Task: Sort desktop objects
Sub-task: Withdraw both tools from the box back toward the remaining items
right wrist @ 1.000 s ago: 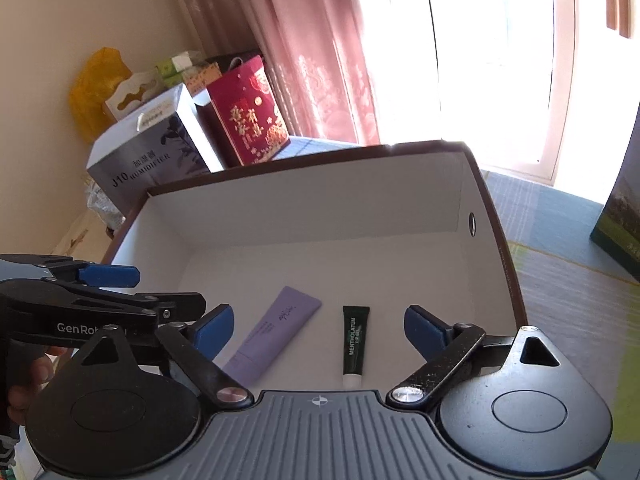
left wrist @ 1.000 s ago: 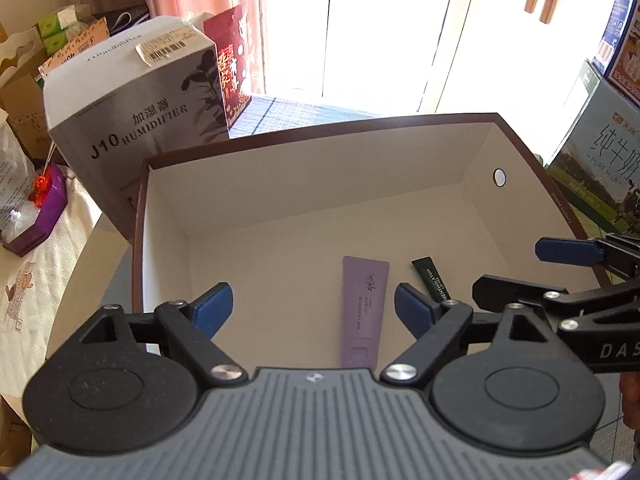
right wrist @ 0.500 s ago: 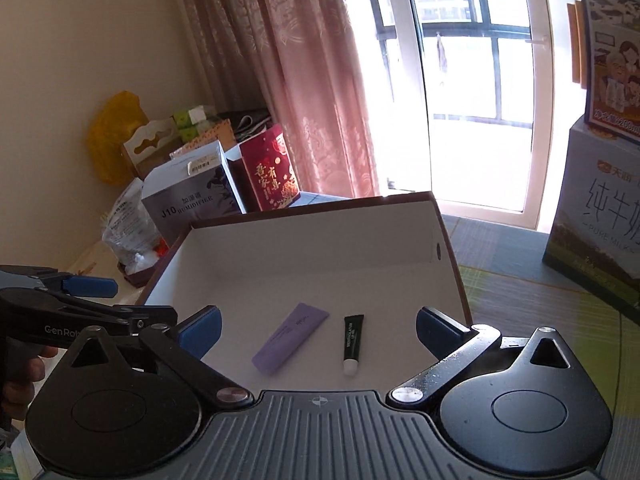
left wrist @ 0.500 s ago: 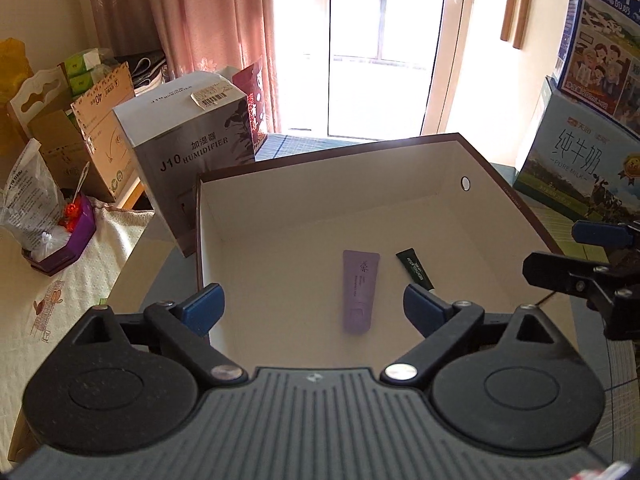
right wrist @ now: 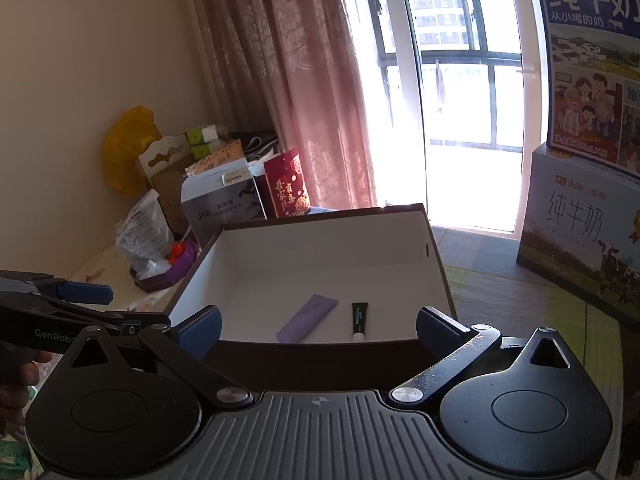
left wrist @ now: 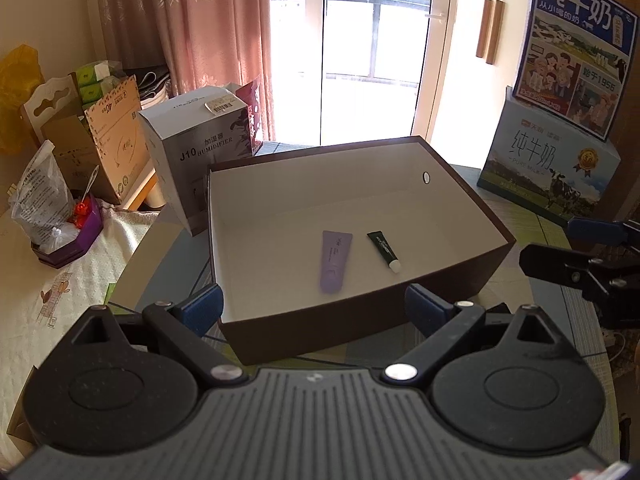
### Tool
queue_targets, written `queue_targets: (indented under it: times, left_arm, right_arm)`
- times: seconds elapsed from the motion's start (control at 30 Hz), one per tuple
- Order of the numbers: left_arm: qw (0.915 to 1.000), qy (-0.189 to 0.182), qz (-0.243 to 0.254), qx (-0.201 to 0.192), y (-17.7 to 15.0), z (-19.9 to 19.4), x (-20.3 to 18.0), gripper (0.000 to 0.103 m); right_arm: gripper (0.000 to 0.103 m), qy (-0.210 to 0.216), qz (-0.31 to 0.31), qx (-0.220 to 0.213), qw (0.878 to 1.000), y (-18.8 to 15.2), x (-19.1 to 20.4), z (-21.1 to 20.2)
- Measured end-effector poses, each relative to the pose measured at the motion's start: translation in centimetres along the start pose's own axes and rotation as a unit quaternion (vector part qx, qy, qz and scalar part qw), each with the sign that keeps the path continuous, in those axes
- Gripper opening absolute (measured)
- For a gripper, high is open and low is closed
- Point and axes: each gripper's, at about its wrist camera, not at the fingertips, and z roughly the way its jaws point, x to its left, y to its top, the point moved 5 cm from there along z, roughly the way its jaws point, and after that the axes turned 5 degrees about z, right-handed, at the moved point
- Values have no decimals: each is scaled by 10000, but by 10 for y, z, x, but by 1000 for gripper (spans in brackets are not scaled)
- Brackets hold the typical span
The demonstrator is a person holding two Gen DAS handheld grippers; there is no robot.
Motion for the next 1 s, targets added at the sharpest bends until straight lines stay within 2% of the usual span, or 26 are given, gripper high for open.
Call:
queue_targets:
  times: [0.47,1.0]
  left_arm:
    - [9998,12,171,97,-44,-40,-20,96]
    - [9994,32,234,252,-77,-59,-37,96]
  right_arm:
    - [101,19,182,116,9998,-41,4,-50]
    - [101,-8,127,407,9991,-79,5,-74]
